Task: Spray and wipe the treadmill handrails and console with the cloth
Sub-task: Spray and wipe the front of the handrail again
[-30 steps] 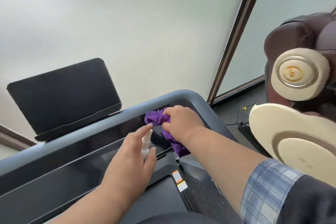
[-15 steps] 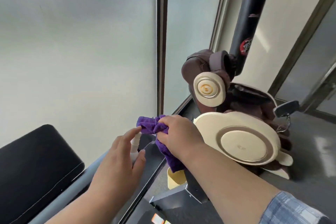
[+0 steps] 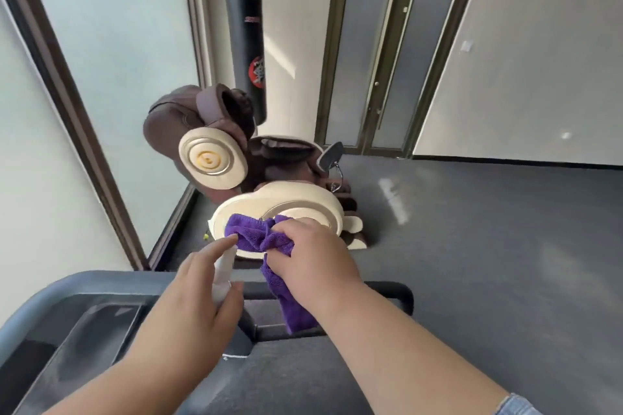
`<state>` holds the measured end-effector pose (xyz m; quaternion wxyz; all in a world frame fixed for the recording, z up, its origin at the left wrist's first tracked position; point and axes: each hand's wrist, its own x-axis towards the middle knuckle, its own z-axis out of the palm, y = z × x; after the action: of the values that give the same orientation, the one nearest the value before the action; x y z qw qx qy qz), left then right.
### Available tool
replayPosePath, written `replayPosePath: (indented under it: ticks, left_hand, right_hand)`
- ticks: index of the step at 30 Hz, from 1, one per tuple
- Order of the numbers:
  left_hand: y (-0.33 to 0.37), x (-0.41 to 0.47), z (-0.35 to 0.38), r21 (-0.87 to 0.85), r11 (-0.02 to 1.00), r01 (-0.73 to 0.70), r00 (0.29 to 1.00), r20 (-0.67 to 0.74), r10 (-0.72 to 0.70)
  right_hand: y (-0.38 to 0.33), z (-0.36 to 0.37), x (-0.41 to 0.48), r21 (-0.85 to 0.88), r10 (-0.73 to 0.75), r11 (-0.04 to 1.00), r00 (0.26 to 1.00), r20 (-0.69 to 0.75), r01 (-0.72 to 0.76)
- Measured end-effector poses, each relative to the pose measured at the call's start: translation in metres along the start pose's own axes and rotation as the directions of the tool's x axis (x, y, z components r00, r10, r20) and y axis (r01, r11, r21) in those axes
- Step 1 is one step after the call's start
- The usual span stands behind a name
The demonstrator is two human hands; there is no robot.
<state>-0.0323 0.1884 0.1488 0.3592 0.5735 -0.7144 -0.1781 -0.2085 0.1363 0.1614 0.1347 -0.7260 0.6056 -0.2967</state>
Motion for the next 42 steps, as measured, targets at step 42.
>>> replayPosePath:
  ticks: [42]
  left_hand:
    - [0.248, 0.128, 0.421, -0.293, 0.897, -0.331, 0.779, 0.452, 0.435]
  right_hand:
    - [0.447, -0.242, -0.104, 0.006, 0.558, 0.781, 0.694, -0.454, -0.624]
